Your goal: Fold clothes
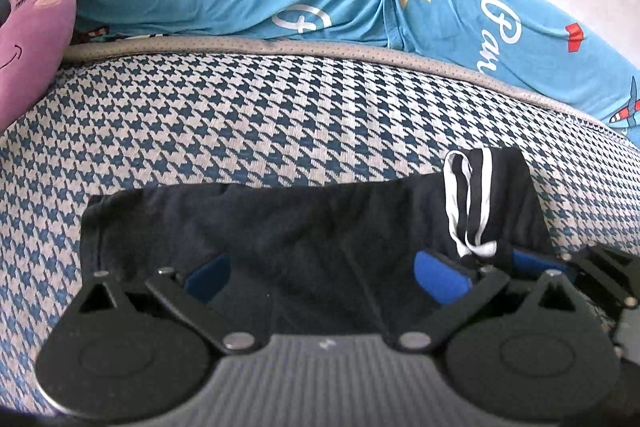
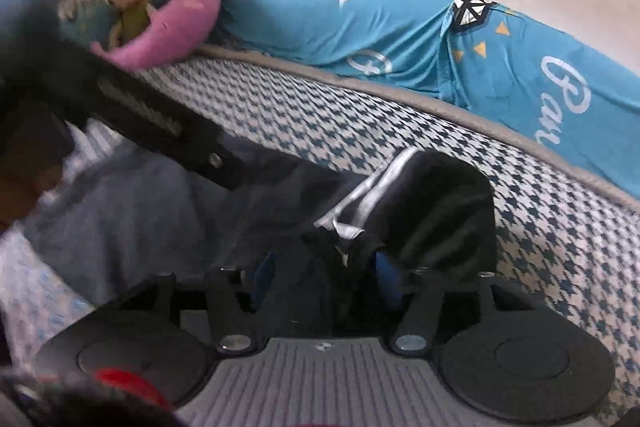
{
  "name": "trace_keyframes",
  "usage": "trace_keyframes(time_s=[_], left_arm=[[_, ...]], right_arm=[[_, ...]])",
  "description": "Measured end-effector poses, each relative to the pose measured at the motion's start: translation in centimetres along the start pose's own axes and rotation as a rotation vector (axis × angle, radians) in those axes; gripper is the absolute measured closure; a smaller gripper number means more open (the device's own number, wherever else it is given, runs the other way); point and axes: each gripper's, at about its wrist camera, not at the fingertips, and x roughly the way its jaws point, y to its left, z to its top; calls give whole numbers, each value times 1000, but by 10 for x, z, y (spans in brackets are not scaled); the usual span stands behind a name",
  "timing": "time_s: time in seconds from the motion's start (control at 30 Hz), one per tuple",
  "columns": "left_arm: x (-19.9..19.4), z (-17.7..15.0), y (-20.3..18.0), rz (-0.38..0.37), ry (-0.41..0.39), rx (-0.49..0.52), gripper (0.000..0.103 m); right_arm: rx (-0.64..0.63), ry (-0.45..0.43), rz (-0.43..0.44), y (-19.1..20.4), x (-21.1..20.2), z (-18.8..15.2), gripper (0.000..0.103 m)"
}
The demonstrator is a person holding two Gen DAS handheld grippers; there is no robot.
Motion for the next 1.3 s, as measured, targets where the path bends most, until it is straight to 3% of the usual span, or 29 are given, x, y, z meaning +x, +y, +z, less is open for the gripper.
trace_keyframes(time_s=[0.27,0.33,0.37,0.4,0.5,0.77,1.2,1.3], left_arm=[[1,3,-3,0,-8,-21,1],[3,3,-5,-4,-7,-22,1],[3,3,-8,-7,-9,-16,1],[4,3,-11,-9,-10,-10,1],[6,2,-20,-20,-15,5,1],[21,3,-40,-30,-17,26,1],[49,9,-68,-53,-33,56,1],[55,10,-71,-48,-24,46,1]], right_arm=[[87,-53,-141,-18,-42,10,49],[109,-66,-176,-22,-53,12,57],[123,-68,-186,-25,-56,12,69],[141,-63,-184,-27,-56,11,76],[195,-47,-177,-35,-56,6,84],[325,-5,-159,-54,-55,-7,84],[85,63,4,-7,-31,-22,83],[54,90,8,-1,-24,-25,82]])
